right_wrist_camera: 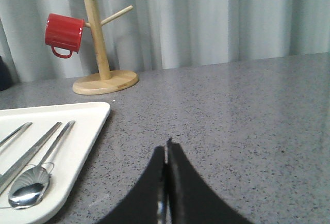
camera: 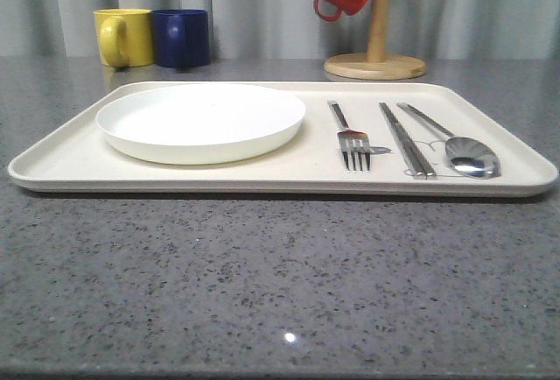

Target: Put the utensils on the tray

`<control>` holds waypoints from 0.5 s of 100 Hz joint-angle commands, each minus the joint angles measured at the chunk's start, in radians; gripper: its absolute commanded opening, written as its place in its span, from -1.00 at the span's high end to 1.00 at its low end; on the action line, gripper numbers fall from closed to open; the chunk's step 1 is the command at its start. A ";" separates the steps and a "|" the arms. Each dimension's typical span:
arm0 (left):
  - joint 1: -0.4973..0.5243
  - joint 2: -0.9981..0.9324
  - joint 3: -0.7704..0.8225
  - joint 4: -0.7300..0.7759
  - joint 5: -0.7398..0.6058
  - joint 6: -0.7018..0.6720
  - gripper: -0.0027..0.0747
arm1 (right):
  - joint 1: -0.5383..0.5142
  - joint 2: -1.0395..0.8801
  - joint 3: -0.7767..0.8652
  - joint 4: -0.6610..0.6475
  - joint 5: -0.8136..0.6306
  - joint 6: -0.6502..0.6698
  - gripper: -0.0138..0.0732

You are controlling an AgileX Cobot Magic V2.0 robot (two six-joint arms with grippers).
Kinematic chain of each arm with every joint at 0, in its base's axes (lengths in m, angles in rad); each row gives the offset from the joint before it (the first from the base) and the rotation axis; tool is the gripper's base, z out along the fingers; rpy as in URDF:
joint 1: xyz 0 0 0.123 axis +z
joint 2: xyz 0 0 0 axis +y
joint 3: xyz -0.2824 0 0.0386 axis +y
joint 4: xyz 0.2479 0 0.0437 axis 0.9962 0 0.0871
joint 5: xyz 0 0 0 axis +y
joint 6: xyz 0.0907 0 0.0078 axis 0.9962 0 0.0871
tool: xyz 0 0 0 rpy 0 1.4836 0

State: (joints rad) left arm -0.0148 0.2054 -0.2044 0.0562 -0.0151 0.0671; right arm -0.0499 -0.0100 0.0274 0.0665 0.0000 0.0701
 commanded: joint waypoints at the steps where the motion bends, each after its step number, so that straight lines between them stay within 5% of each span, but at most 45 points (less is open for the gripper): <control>1: 0.001 -0.059 0.040 0.013 -0.067 -0.015 0.98 | -0.004 -0.022 -0.018 -0.010 -0.090 -0.009 0.84; 50: 0.001 -0.243 0.242 0.013 -0.070 -0.090 0.98 | -0.004 -0.022 -0.018 -0.010 -0.091 -0.009 0.84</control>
State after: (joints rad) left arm -0.0148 -0.0046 -0.0032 0.0686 -0.0141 0.0000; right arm -0.0499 -0.0100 0.0274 0.0665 -0.0053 0.0701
